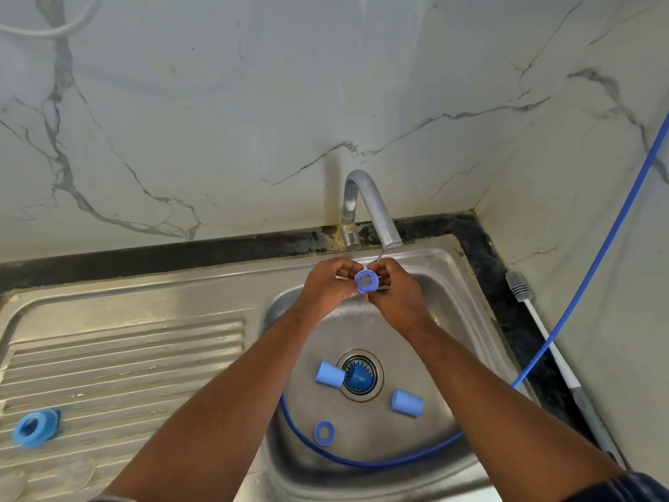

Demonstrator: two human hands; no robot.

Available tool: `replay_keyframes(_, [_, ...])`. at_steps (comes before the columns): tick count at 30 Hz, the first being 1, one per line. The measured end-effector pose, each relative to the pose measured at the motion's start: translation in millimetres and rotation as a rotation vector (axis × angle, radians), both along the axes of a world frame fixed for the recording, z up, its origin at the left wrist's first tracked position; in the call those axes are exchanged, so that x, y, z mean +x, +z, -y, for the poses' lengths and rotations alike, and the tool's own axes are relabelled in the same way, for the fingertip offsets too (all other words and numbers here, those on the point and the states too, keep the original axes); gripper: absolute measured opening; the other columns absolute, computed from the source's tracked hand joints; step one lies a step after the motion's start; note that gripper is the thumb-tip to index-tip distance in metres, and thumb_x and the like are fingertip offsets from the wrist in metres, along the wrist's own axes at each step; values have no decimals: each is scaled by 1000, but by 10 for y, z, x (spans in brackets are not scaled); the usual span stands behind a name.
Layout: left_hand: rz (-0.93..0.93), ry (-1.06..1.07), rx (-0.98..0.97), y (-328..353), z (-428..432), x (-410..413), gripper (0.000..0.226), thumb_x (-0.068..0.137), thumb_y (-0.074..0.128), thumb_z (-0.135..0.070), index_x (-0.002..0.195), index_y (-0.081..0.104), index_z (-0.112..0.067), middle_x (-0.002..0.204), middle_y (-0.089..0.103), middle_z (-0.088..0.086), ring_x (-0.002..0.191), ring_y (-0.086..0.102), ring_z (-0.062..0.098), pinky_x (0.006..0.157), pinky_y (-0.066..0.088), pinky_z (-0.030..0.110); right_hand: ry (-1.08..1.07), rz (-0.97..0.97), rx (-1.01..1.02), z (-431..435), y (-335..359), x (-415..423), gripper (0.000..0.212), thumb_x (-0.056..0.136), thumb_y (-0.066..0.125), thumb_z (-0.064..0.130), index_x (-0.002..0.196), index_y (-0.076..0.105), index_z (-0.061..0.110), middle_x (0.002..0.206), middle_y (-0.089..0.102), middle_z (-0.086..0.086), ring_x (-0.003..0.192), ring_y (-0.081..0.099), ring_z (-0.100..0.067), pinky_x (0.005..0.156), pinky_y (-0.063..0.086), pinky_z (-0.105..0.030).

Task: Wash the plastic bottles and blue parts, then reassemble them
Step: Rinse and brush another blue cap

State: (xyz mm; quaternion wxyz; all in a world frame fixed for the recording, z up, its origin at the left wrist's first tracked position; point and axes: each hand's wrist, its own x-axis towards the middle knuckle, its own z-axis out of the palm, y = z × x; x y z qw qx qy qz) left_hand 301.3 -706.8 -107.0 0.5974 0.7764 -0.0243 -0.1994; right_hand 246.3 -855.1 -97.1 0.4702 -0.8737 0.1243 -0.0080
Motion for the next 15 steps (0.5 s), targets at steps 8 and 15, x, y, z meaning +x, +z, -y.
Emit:
replay_keyframes(8, [-333,45,-299,39,171,-70,23,92,62,9,112,70,2,103,75,21,89,76,24,78,61,28,61,0,-169,149,80,42,43,82,82,23,122,67,21,109,63,5,94,60,-11,74,41,-9])
replay_keyframes(15, [-469,-4,-227,39,161,-200,29,104,56,-28,114,68,-3,100,76,19,92,74,25,84,62,37,87,-145,-28,246,-53,-137,29,83,81,26,108,69,20,96,74,3,83,72,-15,81,62,-46])
